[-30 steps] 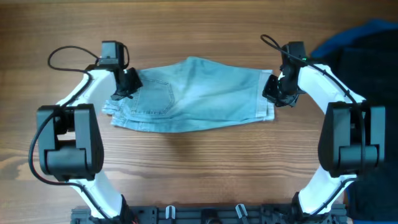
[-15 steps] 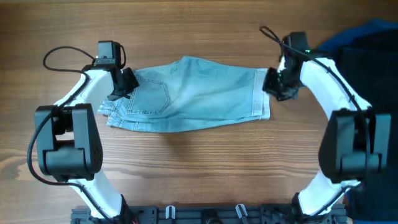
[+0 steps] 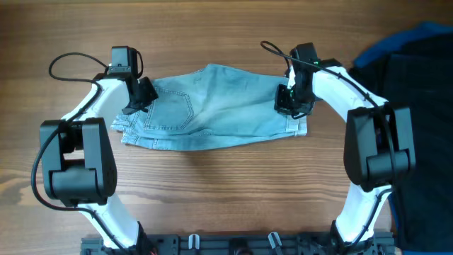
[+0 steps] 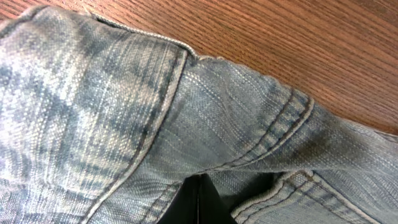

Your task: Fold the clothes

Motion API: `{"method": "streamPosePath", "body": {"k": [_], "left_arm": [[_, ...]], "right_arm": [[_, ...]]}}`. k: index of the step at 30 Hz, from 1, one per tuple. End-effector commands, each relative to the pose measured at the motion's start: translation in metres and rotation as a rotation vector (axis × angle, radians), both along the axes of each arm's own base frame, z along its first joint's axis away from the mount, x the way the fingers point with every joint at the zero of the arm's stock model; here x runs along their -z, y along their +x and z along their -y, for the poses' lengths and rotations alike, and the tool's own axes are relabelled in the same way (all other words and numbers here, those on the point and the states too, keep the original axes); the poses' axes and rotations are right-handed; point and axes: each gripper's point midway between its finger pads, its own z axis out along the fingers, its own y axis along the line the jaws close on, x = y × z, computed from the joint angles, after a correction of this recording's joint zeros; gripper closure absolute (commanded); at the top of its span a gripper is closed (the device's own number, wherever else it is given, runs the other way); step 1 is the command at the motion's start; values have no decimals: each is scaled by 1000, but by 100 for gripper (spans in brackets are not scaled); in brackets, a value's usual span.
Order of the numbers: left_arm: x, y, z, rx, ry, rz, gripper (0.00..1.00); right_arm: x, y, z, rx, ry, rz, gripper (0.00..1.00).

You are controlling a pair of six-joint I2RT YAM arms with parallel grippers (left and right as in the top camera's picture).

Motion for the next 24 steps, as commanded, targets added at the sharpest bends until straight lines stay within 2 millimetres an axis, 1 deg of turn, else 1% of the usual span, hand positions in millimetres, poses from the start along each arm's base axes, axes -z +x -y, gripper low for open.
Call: {"method": "streamPosePath", "body": {"k": [1,3,6,8,10,15,20,21,22,24], "left_arm": [[26,-18,-28,-70,101,-86,96],[24,-19,-37,-109,143,-85,96],[24,-19,-41,-118,147,-84,96],[24,-20,-47,-136,146,-85,96],[23,-22,-57,-160,166,-89,96],[23,-27,-73,-225,182,-99,96],[23,-30,-77,-244,190,-106,96],[23,-30,-77,-243,191,-108,96],[23,-32,-79,-245,202,-114,96],[22,-35,-79,-244,205,-125,96]], "right_arm": [[35,-22,33,46,-168,-112,96],[35,-25,39,48,-198,-119,96],[35,-27,49,91,-254,-131,95],[35,-28,53,98,-274,-131,96],[35,-29,57,104,-299,-134,96],[33,-30,70,143,-376,-130,96],[33,-31,77,155,-399,-136,96],[32,-32,81,184,-413,-141,96],[31,-34,91,234,-450,-146,96],[29,-33,99,259,-461,-149,96]]}}
